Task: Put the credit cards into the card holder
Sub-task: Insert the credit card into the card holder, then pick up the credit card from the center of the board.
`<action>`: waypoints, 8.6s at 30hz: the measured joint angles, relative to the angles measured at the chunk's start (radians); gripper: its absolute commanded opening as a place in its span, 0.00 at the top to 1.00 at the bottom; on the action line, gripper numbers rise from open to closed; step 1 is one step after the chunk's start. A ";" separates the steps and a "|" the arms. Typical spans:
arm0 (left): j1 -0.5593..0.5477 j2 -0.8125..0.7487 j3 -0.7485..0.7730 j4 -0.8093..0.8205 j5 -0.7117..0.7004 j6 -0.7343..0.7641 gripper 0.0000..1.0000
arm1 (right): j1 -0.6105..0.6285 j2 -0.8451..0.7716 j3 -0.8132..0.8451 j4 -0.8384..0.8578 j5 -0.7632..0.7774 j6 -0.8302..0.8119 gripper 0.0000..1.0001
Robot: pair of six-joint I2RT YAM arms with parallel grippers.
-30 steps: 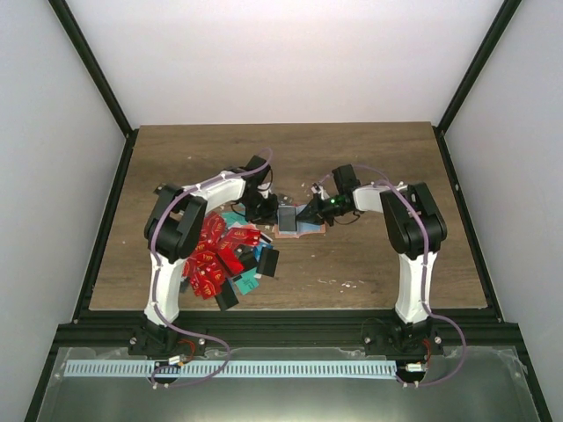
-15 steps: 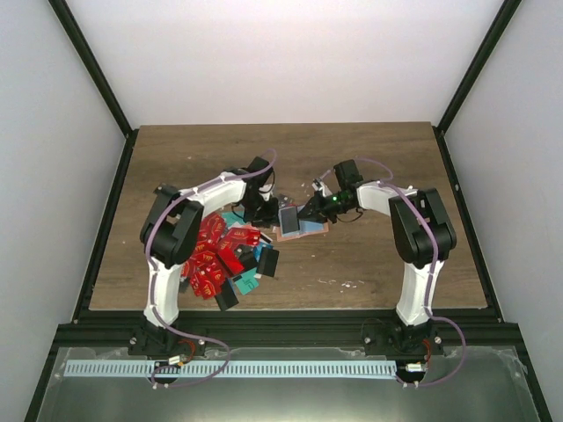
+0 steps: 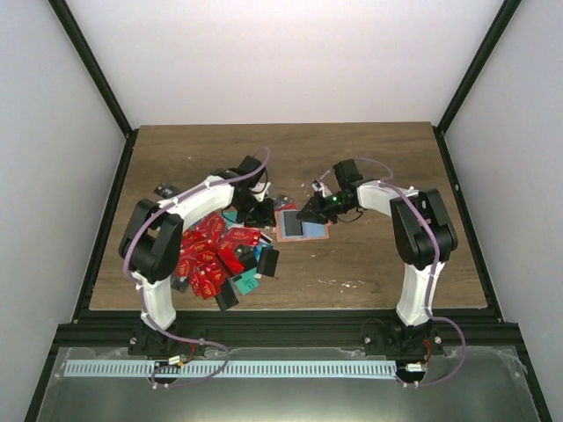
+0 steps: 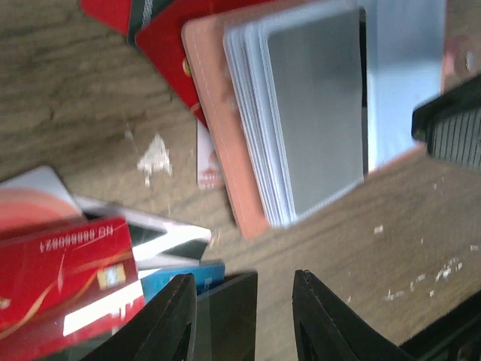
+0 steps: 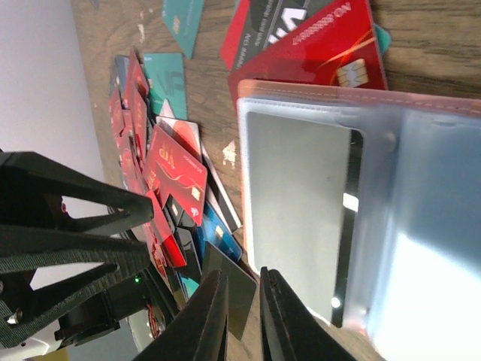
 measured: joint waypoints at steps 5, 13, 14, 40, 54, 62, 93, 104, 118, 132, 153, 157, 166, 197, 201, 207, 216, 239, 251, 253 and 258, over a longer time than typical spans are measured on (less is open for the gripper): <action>0.000 -0.133 -0.110 -0.009 0.026 0.042 0.59 | 0.015 -0.079 -0.057 0.014 -0.012 0.005 0.84; -0.001 -0.269 -0.300 -0.008 0.070 0.095 0.52 | 0.164 -0.205 -0.286 0.196 -0.028 0.129 0.89; -0.002 -0.270 -0.321 -0.005 0.076 0.096 0.51 | 0.195 -0.200 -0.307 0.222 -0.024 0.151 0.90; -0.002 -0.195 -0.497 0.237 0.273 0.059 0.48 | 0.295 -0.029 -0.323 0.426 0.037 0.259 0.99; -0.003 -0.225 -0.508 0.255 0.226 0.043 0.48 | 0.295 -0.071 -0.330 0.391 0.058 0.230 0.94; -0.003 -0.228 -0.501 0.243 0.187 0.063 0.48 | 0.295 -0.187 -0.370 0.350 0.087 0.202 0.97; 0.019 -0.220 -0.529 0.341 0.227 0.060 0.51 | 0.336 0.006 -0.360 0.481 -0.064 0.237 0.99; 0.014 -0.436 -0.510 0.173 0.143 -0.006 0.49 | 0.340 0.028 -0.312 0.492 -0.041 0.219 0.98; 0.222 -0.549 -0.558 -0.001 -0.102 -0.053 0.42 | 0.396 -0.003 -0.225 0.473 -0.025 0.240 0.72; 0.225 -0.510 -0.633 0.040 -0.099 -0.112 0.81 | 0.443 0.142 -0.017 0.446 -0.023 0.252 0.66; 0.225 -0.462 -0.642 0.074 -0.140 -0.163 0.86 | 0.482 0.234 0.125 0.322 -0.042 0.214 0.63; 0.225 -0.533 -0.637 0.034 -0.156 -0.175 0.83 | 0.490 0.234 0.125 0.299 -0.055 0.202 0.63; 0.225 -0.582 -0.677 0.016 -0.159 -0.219 0.94 | 0.492 0.248 0.153 0.256 -0.068 0.166 0.63; 0.230 -0.508 -0.760 0.190 -0.023 -0.277 0.96 | 0.474 0.240 -0.036 0.639 -0.266 0.349 0.74; 0.230 -0.508 -0.761 0.195 -0.013 -0.276 0.96 | 0.473 0.224 -0.072 0.761 -0.277 0.410 0.74; 0.231 -0.496 -0.755 0.198 -0.011 -0.268 0.96 | 0.468 0.222 -0.076 0.752 -0.263 0.407 0.71; 0.238 -0.472 -0.743 0.214 0.019 -0.239 0.96 | 0.466 0.225 -0.071 0.793 -0.269 0.439 0.70; 0.282 -0.470 -0.732 0.198 0.041 -0.170 0.95 | 0.492 0.324 0.063 0.955 -0.255 0.505 0.71; 0.289 -0.488 -0.732 0.169 0.027 -0.160 0.90 | 0.492 0.324 0.077 0.719 -0.154 0.363 0.73; 0.290 -0.494 -0.732 0.158 0.016 -0.160 0.91 | 0.492 0.320 0.085 0.680 -0.137 0.340 0.73; 0.290 -0.497 -0.729 0.133 0.003 -0.159 0.91 | 0.492 0.290 0.100 0.567 -0.078 0.276 0.75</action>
